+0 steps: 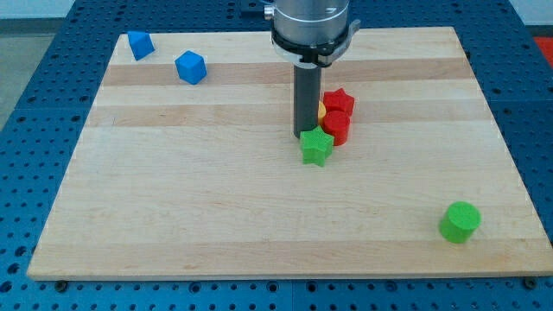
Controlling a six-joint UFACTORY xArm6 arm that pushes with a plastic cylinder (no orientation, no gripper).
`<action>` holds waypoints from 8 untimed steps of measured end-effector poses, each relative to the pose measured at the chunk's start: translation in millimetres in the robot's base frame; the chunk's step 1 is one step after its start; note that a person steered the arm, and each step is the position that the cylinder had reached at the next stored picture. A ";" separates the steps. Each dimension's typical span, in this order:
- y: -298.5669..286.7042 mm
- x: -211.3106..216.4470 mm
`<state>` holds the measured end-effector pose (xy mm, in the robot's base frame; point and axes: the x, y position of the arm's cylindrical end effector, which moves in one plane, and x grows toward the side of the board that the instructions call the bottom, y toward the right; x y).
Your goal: Place green star right diagonally towards green circle
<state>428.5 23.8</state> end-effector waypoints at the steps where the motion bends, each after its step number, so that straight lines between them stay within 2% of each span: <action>1: 0.0 13.1; 5: -20.3 41.9; 8: 19.2 52.0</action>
<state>480.5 42.9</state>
